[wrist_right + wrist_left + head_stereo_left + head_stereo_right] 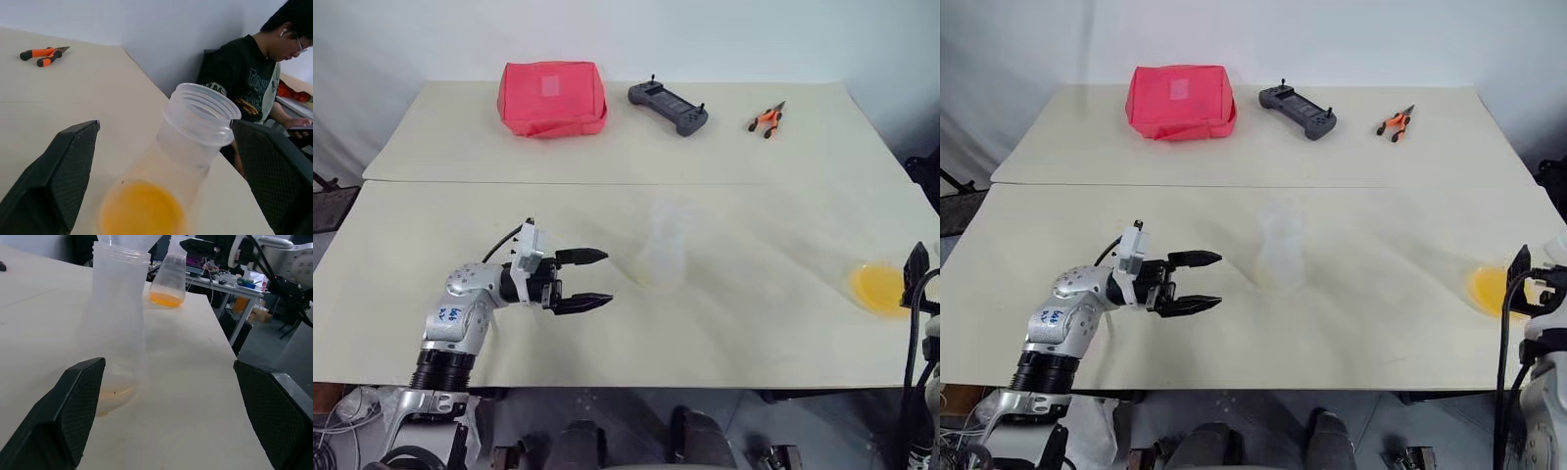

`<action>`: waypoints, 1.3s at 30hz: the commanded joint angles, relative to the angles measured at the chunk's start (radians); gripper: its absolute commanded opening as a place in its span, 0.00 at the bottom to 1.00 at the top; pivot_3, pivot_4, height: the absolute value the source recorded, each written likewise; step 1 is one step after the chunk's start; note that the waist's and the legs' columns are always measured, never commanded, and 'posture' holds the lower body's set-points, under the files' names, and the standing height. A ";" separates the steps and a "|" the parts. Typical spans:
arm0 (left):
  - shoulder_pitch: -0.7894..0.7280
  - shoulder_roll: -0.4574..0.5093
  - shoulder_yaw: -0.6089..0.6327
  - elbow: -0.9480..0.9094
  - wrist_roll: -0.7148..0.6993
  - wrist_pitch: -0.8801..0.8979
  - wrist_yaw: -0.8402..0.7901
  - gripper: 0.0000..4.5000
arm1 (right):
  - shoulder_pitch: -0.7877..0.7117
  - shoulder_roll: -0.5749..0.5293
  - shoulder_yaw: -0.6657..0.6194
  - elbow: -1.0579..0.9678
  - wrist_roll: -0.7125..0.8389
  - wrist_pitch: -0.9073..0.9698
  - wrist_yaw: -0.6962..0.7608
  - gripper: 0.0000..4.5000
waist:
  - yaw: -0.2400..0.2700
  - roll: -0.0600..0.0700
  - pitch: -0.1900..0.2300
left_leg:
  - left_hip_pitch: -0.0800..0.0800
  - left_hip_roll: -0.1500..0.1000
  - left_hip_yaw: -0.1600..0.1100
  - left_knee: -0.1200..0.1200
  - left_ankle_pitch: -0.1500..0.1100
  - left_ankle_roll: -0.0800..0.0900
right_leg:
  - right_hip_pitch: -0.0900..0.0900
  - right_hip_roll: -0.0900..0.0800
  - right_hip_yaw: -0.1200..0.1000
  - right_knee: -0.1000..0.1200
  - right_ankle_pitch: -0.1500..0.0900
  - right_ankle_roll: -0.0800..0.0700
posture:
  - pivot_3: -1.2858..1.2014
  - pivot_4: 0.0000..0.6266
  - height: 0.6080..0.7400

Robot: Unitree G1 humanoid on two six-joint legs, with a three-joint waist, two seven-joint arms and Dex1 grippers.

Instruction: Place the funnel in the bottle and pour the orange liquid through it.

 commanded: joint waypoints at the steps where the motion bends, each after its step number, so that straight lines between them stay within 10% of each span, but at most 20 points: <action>1: 0.014 0.006 0.022 -0.059 -0.028 0.009 0.019 0.99 | -0.036 -0.027 -0.037 0.009 -0.014 0.000 -0.002 1.00 | 0.000 0.000 0.000 | 0.000 0.000 0.000 0.000 0.000 0.000 | 0.000 0.000 0.000 0.000 0.000 0.000 | 0.52 0.24 1.00; 39: 0.036 -0.024 0.020 -0.094 -0.025 0.005 0.079 0.99 | -0.136 -0.006 -0.042 0.159 -0.067 -0.015 -0.002 1.00 | -0.001 0.001 0.000 | 0.000 0.000 0.000 0.000 0.000 0.000 | 0.000 0.000 0.000 0.000 0.000 0.000 | 0.52 0.24 1.00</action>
